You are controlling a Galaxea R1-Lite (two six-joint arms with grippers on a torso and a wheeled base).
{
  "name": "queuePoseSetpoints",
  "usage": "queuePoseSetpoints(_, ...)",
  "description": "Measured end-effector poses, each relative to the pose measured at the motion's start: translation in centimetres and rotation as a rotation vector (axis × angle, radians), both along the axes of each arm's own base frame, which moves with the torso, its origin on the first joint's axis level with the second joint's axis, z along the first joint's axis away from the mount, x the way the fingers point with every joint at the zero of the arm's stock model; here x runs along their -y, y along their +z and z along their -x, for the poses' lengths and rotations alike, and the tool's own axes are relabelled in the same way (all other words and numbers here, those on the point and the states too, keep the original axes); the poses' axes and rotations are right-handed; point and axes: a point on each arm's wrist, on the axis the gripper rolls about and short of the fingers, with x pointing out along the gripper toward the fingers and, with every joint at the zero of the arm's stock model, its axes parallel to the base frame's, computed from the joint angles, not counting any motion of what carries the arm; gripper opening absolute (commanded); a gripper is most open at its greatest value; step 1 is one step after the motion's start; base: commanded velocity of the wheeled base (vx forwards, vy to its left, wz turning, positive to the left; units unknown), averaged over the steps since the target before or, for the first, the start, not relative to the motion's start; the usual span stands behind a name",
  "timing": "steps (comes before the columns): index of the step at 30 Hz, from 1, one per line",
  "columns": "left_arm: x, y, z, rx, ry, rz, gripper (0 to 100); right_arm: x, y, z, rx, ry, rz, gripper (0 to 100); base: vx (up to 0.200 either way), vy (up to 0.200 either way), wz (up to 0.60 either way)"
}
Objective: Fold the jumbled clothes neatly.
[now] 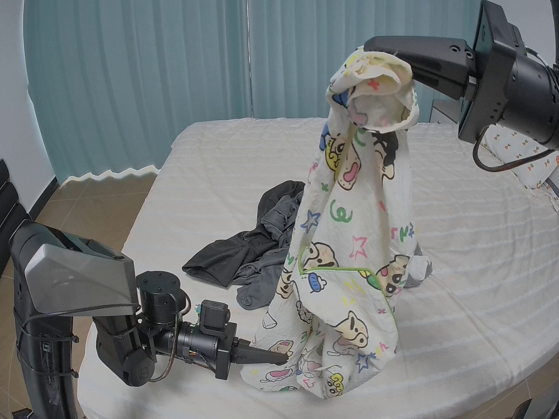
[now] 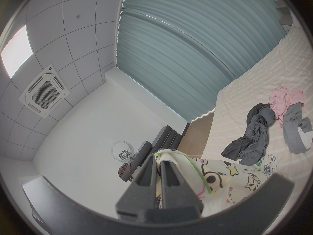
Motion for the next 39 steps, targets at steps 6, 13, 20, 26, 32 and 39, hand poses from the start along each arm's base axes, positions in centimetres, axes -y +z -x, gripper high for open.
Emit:
queuePoseSetpoints(6, -1.0, 0.4, 0.6, -0.012, 0.025, -0.007, 0, 1.2, -0.1, 0.0, -0.003, -0.037, 0.003, 0, 0.0, 0.0, 0.0)
queuePoseSetpoints(13, -1.7, 1.9, 1.8, -0.004, 0.115, -0.028, 0, 2.9, -0.8, 0.1, -0.013, -0.093, 0.012, 0, 0.0, 0.0, 0.0)
queuePoseSetpoints(20, -2.0, 5.6, 2.2, -0.051, 0.378, 0.005, 0, 5.6, -1.5, -0.3, -0.023, -0.205, 0.022, 0, 0.0, 0.0, 0.0)
queuePoseSetpoints(26, -2.7, 10.5, 2.6, -0.036, 0.564, 0.111, 0, 8.1, -1.9, -0.8, -0.029, -0.323, 0.026, 0, 0.0, 0.0, 0.0)
queuePoseSetpoints(32, -3.5, 14.1, 1.9, -0.056, 0.787, 0.098, 0, 9.6, -2.0, -1.1, -0.029, -0.399, 0.025, 0, 0.0, 0.0, 0.0)
queuePoseSetpoints(39, -4.1, 17.9, 2.0, -0.056, 0.935, -0.024, 0, 10.4, -1.8, -1.2, -0.017, -0.439, 0.019, 0, 0.0, 0.0, 0.0)
